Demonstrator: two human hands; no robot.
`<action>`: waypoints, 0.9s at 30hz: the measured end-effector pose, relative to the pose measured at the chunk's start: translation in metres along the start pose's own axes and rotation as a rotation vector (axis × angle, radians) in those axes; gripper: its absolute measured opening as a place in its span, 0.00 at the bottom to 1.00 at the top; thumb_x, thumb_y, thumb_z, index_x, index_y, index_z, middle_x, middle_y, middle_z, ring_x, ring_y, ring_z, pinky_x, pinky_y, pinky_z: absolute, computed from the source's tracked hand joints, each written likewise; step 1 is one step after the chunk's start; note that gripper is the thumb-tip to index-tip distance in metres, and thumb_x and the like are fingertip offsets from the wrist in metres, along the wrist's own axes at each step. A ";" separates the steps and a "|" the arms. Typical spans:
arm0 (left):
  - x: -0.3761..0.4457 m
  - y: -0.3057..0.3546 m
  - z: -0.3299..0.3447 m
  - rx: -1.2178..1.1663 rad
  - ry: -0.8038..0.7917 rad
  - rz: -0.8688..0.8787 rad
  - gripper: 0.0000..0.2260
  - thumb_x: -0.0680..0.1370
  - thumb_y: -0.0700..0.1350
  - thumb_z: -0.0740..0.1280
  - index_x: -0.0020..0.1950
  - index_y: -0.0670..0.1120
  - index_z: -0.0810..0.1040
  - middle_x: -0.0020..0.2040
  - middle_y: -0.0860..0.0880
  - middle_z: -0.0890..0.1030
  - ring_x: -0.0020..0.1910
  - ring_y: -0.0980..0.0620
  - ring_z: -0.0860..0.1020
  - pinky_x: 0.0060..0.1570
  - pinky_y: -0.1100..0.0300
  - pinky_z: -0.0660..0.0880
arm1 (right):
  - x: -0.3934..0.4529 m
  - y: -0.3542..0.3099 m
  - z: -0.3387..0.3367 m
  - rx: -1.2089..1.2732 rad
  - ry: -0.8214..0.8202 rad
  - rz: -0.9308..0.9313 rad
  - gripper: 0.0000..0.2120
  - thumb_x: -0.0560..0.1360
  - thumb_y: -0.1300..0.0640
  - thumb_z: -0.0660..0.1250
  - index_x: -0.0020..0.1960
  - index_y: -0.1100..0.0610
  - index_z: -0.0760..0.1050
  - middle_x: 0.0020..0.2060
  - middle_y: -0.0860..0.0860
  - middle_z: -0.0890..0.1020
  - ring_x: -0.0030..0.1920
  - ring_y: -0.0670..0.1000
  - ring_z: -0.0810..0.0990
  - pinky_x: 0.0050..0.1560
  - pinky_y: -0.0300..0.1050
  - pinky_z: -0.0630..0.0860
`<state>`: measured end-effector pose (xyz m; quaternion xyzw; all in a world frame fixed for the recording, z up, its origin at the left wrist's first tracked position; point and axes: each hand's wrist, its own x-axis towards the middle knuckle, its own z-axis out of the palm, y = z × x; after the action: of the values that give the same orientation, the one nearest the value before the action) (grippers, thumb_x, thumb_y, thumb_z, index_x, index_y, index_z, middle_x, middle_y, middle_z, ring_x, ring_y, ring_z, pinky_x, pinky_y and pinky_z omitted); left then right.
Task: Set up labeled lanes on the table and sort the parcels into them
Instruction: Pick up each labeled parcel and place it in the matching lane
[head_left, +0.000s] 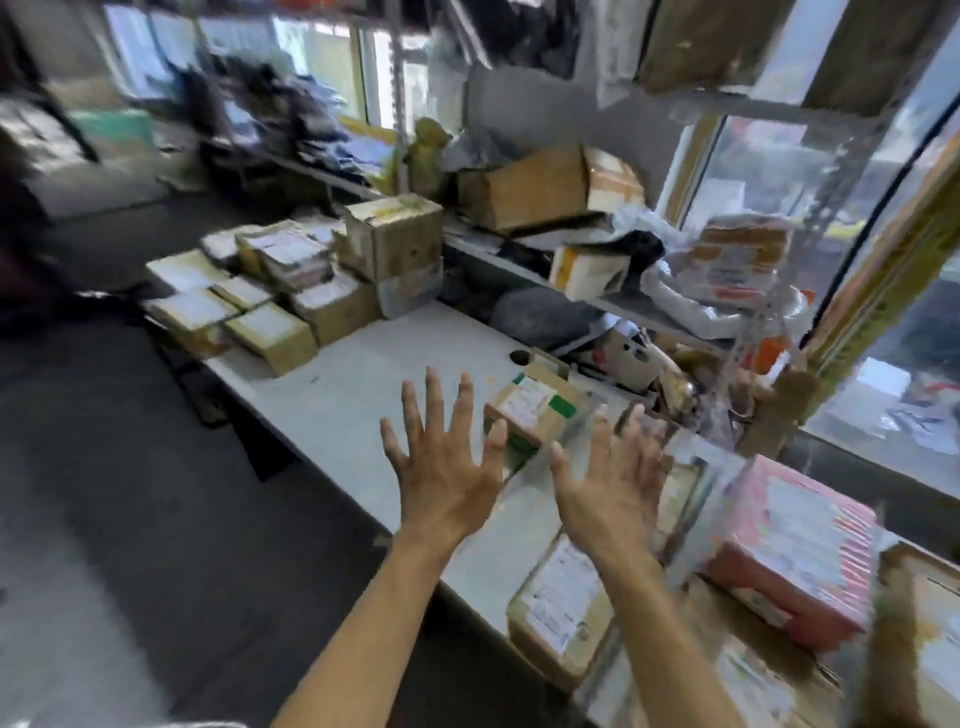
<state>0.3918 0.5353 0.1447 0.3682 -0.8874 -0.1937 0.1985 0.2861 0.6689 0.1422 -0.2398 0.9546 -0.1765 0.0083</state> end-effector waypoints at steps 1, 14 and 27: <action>0.008 -0.025 -0.012 0.016 0.023 -0.045 0.34 0.77 0.70 0.37 0.82 0.62 0.40 0.82 0.55 0.32 0.79 0.52 0.29 0.75 0.39 0.32 | 0.006 -0.027 0.008 -0.002 -0.012 -0.042 0.37 0.82 0.31 0.45 0.84 0.47 0.39 0.81 0.52 0.30 0.79 0.56 0.25 0.79 0.58 0.29; 0.064 -0.250 -0.136 0.121 0.227 -0.270 0.36 0.75 0.71 0.35 0.82 0.62 0.40 0.79 0.58 0.27 0.76 0.54 0.24 0.75 0.45 0.28 | 0.032 -0.296 0.098 -0.012 -0.131 -0.384 0.40 0.78 0.26 0.37 0.83 0.43 0.32 0.77 0.51 0.24 0.78 0.57 0.24 0.80 0.60 0.30; 0.146 -0.352 -0.155 0.148 0.275 -0.359 0.30 0.76 0.70 0.37 0.78 0.68 0.36 0.79 0.59 0.28 0.76 0.56 0.24 0.77 0.45 0.31 | 0.089 -0.433 0.164 0.076 -0.153 -0.545 0.40 0.78 0.26 0.38 0.84 0.44 0.35 0.80 0.51 0.28 0.78 0.55 0.22 0.79 0.58 0.30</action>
<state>0.5764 0.1682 0.1341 0.5567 -0.7840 -0.1084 0.2525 0.4211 0.2168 0.1427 -0.4998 0.8441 -0.1894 0.0415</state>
